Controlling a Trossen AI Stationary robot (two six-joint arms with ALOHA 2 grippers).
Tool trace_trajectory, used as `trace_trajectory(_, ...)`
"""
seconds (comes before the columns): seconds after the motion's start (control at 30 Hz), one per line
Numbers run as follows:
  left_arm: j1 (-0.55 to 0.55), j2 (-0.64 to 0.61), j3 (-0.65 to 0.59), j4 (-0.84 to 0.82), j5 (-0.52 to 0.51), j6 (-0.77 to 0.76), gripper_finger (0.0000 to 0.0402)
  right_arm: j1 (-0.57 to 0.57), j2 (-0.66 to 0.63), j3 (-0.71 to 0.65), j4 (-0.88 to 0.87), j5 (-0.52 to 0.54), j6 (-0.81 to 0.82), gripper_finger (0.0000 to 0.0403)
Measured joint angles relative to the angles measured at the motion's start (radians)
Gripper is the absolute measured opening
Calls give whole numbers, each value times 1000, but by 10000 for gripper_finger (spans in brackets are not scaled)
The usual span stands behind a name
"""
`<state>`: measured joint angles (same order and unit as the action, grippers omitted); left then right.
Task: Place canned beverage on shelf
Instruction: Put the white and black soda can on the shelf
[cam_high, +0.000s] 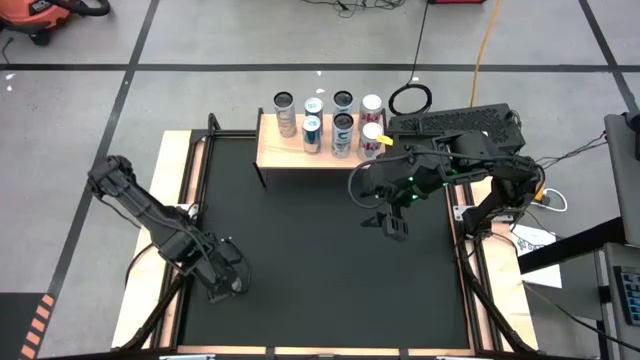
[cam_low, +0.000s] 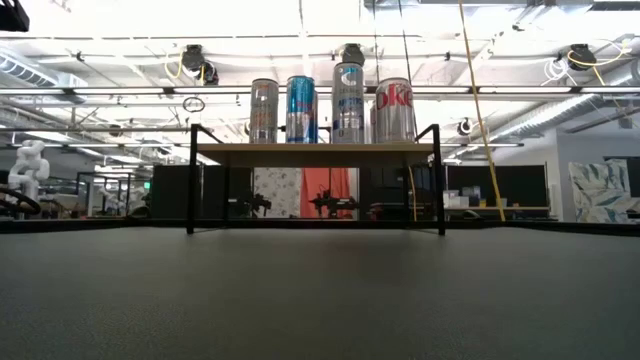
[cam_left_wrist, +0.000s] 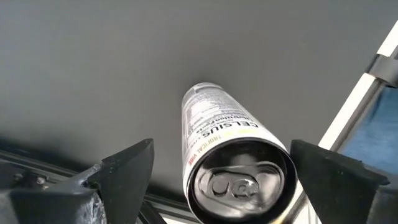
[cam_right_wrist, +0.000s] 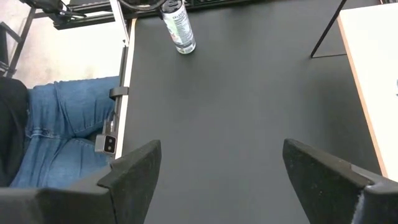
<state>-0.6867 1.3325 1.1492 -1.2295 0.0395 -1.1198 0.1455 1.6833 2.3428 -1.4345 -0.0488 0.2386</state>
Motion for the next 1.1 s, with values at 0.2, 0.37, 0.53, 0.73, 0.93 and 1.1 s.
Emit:
trace_trajectory(0.2, -5, 26, 0, -2, -18, 0, 370, 0, 0, 0, 0, 0, 0, 318)
trace_trajectory(0.37, -13, 40, 0, -13, -14, 2, 370, 0, 0, 0, -11, 0, 0, 318)
trace_trajectory(0.53, -17, 41, 0, -22, -9, 2, 370, 0, 0, 0, -16, 0, 0, 318)
trace_trajectory(0.73, -17, 41, 0, -23, 31, 6, 370, 0, 0, 0, -16, 0, 0, 318)
trace_trajectory(0.93, -17, 41, 0, -22, 31, 31, 369, 0, 0, 0, -17, 0, 8, 318)
trace_trajectory(1.1, -17, 41, -5, -18, 32, 62, 366, 0, 0, 0, -20, 0, 10, 318)
